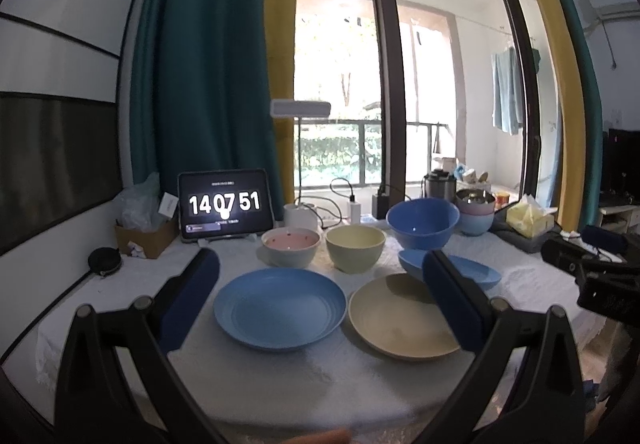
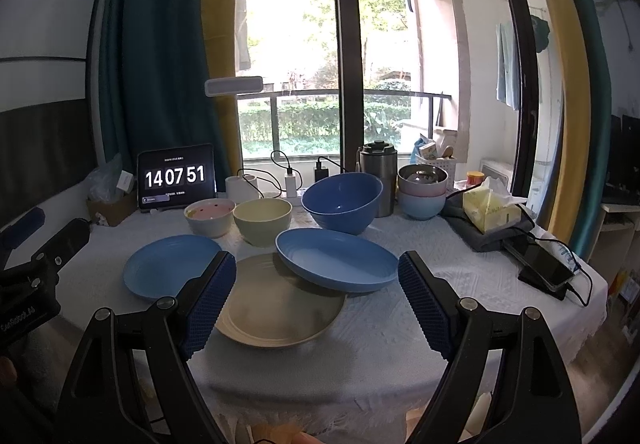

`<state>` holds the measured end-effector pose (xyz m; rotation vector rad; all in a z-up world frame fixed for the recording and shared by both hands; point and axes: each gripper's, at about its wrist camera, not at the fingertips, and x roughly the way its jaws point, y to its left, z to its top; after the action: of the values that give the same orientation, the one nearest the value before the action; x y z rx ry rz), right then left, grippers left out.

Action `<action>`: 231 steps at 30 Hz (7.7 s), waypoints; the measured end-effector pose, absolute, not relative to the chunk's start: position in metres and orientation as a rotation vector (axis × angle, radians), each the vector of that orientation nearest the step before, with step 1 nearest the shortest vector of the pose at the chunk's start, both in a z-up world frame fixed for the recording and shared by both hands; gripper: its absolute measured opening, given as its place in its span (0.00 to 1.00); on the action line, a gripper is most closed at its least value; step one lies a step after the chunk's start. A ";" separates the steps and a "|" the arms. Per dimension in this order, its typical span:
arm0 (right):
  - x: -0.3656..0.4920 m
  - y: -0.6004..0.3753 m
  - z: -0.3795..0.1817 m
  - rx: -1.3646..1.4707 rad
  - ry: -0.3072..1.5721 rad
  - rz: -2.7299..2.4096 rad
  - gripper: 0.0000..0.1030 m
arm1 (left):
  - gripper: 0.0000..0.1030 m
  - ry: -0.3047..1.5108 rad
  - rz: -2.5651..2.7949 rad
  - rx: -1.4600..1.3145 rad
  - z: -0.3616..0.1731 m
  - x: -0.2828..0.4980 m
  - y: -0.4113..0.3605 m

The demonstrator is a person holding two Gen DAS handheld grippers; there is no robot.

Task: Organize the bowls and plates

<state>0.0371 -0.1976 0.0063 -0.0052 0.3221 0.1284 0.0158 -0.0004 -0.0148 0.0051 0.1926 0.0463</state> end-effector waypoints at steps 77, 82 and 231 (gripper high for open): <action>0.254 -0.304 -0.116 0.369 0.835 0.158 0.34 | 0.65 0.704 -0.094 -0.066 -0.100 0.259 -0.137; 0.252 -0.304 -0.116 0.365 0.836 0.147 0.27 | 0.49 0.721 -0.110 -0.086 -0.103 0.257 -0.137; 0.219 -0.057 -0.057 -0.034 0.727 0.347 0.27 | 0.64 0.548 0.324 -0.208 -0.110 0.137 0.117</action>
<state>0.2194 -0.0575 -0.0569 -0.0335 0.7267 0.3466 0.1368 0.1171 -0.1104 -0.2082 0.5485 0.3241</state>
